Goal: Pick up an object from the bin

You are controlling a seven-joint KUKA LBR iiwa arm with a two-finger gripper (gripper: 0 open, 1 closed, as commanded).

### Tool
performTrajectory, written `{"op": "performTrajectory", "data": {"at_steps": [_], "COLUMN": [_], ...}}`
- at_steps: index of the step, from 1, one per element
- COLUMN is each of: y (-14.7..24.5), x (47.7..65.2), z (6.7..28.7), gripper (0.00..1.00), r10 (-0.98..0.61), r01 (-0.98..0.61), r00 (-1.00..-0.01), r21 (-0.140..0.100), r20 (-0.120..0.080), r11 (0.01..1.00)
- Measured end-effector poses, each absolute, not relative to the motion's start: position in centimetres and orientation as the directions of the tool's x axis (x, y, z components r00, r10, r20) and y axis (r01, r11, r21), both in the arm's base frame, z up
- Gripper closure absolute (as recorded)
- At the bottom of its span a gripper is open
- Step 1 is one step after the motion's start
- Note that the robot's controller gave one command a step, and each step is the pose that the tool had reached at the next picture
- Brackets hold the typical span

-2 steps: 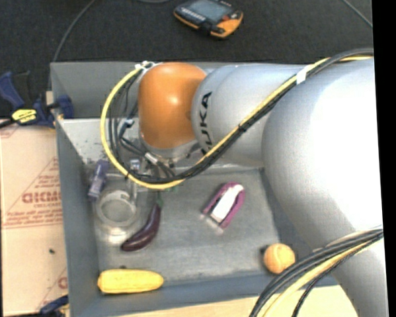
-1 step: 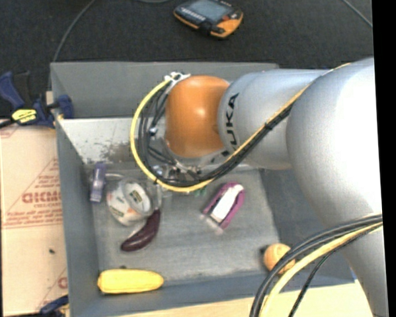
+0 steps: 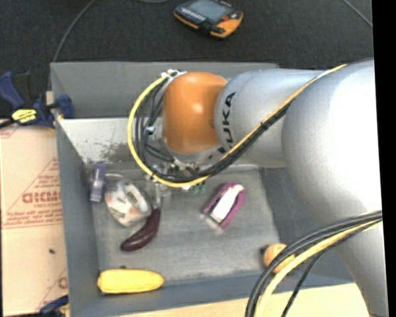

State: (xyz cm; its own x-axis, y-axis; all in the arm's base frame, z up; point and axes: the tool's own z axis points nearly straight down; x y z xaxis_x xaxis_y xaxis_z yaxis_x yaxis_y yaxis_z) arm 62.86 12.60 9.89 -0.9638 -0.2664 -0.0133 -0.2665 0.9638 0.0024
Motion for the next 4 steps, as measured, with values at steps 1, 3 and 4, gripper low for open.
{"op": "performTrajectory", "data": {"at_steps": [1,3,4], "y": [16.6,13.8,12.9], "x": [59.5,55.2,62.8], "z": [7.2,7.1,7.4], "gripper": [1.0,1.0,1.0], "r10": [-0.323,-0.703,-0.447], "r01": [-0.322,-0.702,-0.447], "r00": [-0.946,-0.711,-0.894], "r21": [-0.012,-0.015,-0.006], "r20": [-0.019,-0.016,-0.031], "r11": [0.947,0.712,0.894]}}
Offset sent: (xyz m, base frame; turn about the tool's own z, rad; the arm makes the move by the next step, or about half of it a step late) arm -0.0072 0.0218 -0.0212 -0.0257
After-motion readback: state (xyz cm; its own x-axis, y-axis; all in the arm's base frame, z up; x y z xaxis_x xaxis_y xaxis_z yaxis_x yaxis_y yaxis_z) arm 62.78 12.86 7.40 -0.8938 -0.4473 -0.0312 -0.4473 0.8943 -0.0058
